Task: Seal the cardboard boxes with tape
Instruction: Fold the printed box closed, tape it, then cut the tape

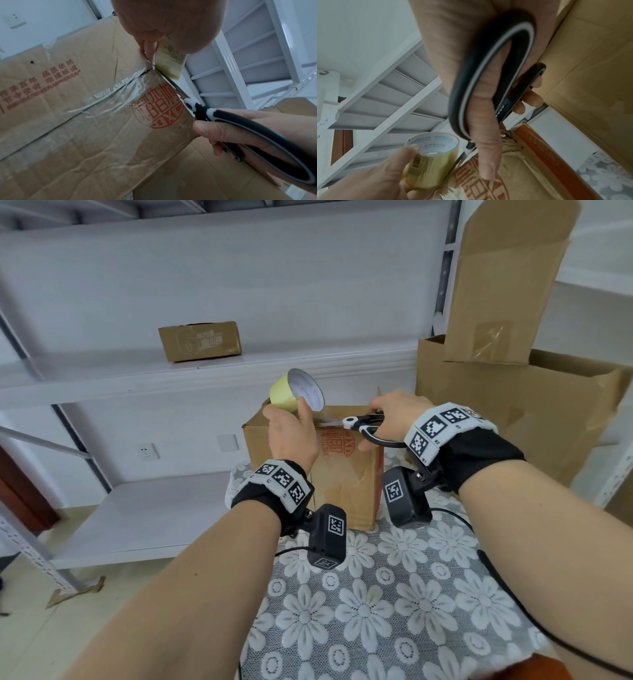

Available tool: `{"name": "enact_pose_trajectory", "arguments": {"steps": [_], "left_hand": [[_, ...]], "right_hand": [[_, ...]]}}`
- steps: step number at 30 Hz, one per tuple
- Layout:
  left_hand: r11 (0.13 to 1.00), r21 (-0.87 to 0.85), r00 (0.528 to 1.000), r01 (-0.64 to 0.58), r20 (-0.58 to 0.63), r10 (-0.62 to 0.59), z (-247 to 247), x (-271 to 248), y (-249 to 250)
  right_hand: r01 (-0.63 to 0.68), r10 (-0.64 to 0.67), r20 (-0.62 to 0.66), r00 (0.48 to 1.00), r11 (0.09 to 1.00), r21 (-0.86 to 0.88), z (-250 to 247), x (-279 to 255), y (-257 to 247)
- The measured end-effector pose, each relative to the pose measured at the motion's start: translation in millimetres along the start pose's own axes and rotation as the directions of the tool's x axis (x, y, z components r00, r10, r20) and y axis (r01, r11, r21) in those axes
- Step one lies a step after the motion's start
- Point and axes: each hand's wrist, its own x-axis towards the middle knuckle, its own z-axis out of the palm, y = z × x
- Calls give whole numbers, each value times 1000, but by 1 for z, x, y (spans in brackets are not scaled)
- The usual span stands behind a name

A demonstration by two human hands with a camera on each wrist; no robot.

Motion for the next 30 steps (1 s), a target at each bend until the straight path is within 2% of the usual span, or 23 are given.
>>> {"name": "enact_pose_trajectory", "arguments": {"steps": [7, 11, 16, 20, 26, 30], "left_hand": [[999, -15, 999, -50, -2, 50, -5, 2, -1], [998, 4, 998, -65, 7, 65, -7, 5, -1], [995, 5, 995, -96, 2, 96, -5, 3, -4], [996, -1, 996, -89, 4, 89, -6, 4, -2], [998, -69, 1000, 13, -13, -14, -8, 6, 0], [999, -48, 1000, 0, -2, 0, -9, 4, -1]], "right_hand": [[14, -16, 72, 997, 999, 37, -6, 7, -10], [-6, 4, 38, 999, 998, 63, -13, 11, -10], [-20, 20, -7, 1000, 1000, -4, -11, 12, -8], [10, -10, -4, 1000, 1000, -4, -8, 12, -4], [30, -32, -37, 999, 998, -48, -7, 15, 0], [5, -5, 4, 1000, 1000, 16, -6, 14, 5]]}}
